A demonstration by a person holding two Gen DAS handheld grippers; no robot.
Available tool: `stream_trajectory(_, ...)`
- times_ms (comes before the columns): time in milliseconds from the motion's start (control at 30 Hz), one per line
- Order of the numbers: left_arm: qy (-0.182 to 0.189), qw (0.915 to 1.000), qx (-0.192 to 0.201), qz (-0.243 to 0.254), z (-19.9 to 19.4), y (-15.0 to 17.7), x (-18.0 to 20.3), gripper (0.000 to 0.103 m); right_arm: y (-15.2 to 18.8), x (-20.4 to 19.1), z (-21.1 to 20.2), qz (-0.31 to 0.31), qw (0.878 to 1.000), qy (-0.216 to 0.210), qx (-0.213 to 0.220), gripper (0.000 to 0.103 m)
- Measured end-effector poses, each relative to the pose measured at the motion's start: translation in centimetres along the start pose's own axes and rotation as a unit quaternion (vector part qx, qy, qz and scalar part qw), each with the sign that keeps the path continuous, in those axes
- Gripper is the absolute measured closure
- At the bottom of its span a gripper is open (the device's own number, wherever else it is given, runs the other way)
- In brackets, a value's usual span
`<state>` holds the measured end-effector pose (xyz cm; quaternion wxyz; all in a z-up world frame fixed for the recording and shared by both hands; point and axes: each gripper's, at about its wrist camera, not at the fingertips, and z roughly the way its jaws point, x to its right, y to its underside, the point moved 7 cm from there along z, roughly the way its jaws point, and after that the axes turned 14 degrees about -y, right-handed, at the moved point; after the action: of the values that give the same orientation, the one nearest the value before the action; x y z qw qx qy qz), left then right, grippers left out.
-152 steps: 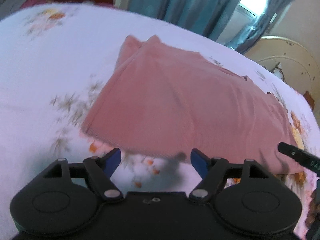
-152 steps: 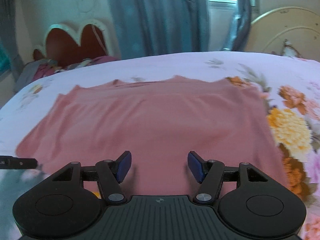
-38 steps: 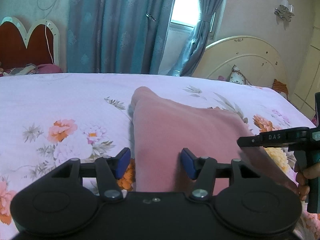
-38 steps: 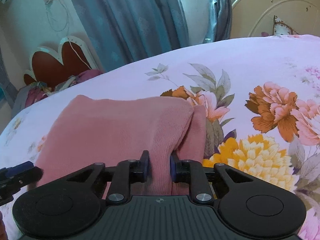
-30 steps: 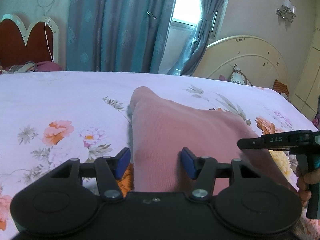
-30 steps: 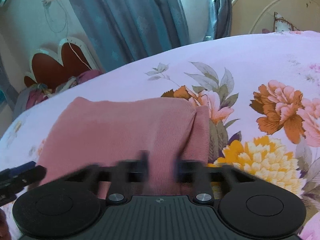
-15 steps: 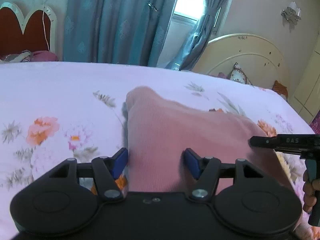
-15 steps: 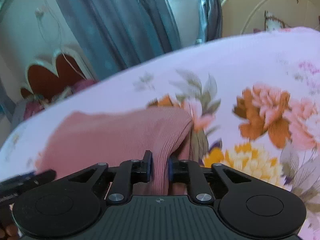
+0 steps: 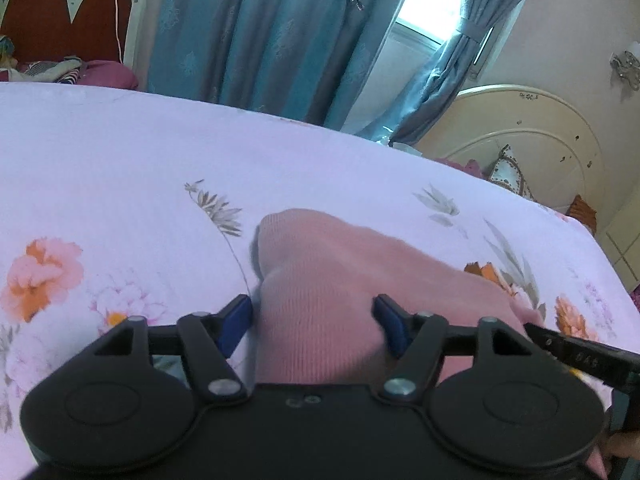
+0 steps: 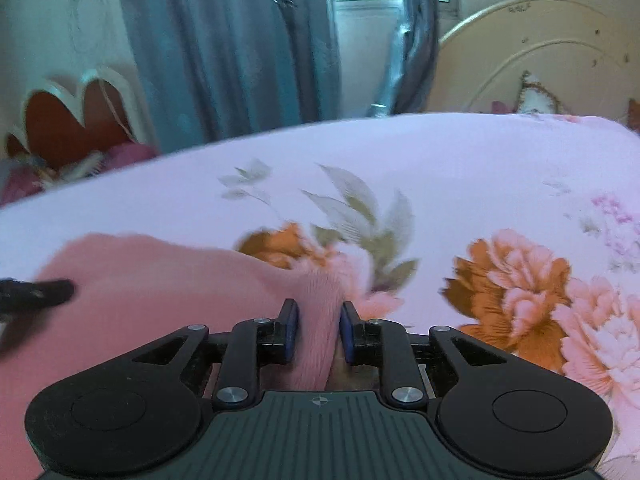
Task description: Fold small clothes
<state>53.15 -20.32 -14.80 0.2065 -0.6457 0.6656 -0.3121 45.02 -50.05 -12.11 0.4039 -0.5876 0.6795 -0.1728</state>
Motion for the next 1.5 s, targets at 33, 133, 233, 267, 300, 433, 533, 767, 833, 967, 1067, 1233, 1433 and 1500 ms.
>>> stream_trajectory(33, -0.003, 1.0000, -0.001, 0.002, -0.1, 0.0, 0.0, 0.033, -0.1, 0.1, 0.0, 0.009, 1.000, -0.002, -0.002, 0.082)
stream_trajectory(133, -0.020, 0.9993, 0.014, 0.029, -1.5, -0.3, 0.5, 0.034, -0.5, -0.3, -1.0, 0.017, 1.000, -0.016, -0.005, 0.082)
stream_trajectory(233, -0.014, 0.9983, 0.036, 0.043, -4.2, 0.2, 0.2, 0.036, -0.5, -0.4, -3.4, 0.049, 0.998, -0.043, 0.003, 0.080)
stream_trajectory(267, -0.012, 0.9982, 0.041, 0.042, -5.0, 0.3, -0.2, 0.036, -0.4, -0.8, -4.2, 0.059, 0.997, -0.053, 0.005, 0.065)
stream_trajectory(300, -0.011, 0.9980, 0.043, 0.044, -5.7, 0.7, -0.5, 0.036, -0.1, -1.1, -5.2, 0.066, 0.996, -0.062, 0.009, 0.051)
stream_trajectory(433, -0.003, 0.9976, 0.039, 0.057, -8.6, 3.0, -1.9, 0.038, 2.2, -3.0, -8.6, 0.061, 0.994, -0.085, 0.008, 0.035)
stream_trajectory(533, 0.006, 0.9982, 0.030, 0.052, -10.1, 4.9, -2.7, 0.039, 4.5, -4.1, -10.3, 0.067, 0.994, -0.091, -0.005, 0.037)
stream_trajectory(767, 0.026, 0.9991, 0.005, 0.032, -11.7, 7.7, -2.7, 0.056, 8.2, -6.0, -12.1, 0.066, 0.993, -0.094, -0.031, 0.073)
stream_trajectory(833, 0.016, 0.9990, 0.009, 0.040, -11.5, 8.5, -2.5, 0.057, 8.6, -5.6, -11.9, 0.057, 0.995, -0.074, -0.034, 0.089)
stream_trajectory(967, 0.013, 0.9995, -0.014, 0.027, -11.4, 9.9, -2.7, 0.058, 8.9, -4.4, -11.6, 0.062, 0.996, -0.055, -0.028, 0.089)
stream_trajectory(1067, 0.011, 0.9989, -0.014, 0.043, -12.3, 10.4, -2.8, 0.058, 8.8, -4.8, -12.7, 0.066, 0.996, -0.056, -0.022, 0.089)
stream_trajectory(1233, 0.017, 0.9987, -0.035, 0.032, -13.1, 11.2, -3.5, 0.058, 9.5, -6.2, -14.9, 0.062, 0.995, -0.073, -0.031, 0.089)
stream_trajectory(1433, 0.014, 0.9987, -0.031, 0.038, -13.3, 12.0, -3.2, 0.062, 11.7, -6.7, -15.9, 0.079, 0.993, -0.074, -0.047, 0.089)
stream_trajectory(1500, 0.015, 0.9988, -0.031, 0.034, -13.3, 12.1, -3.3, 0.071, 11.9, -7.0, -15.8, 0.061, 0.995, -0.065, -0.053, 0.089)
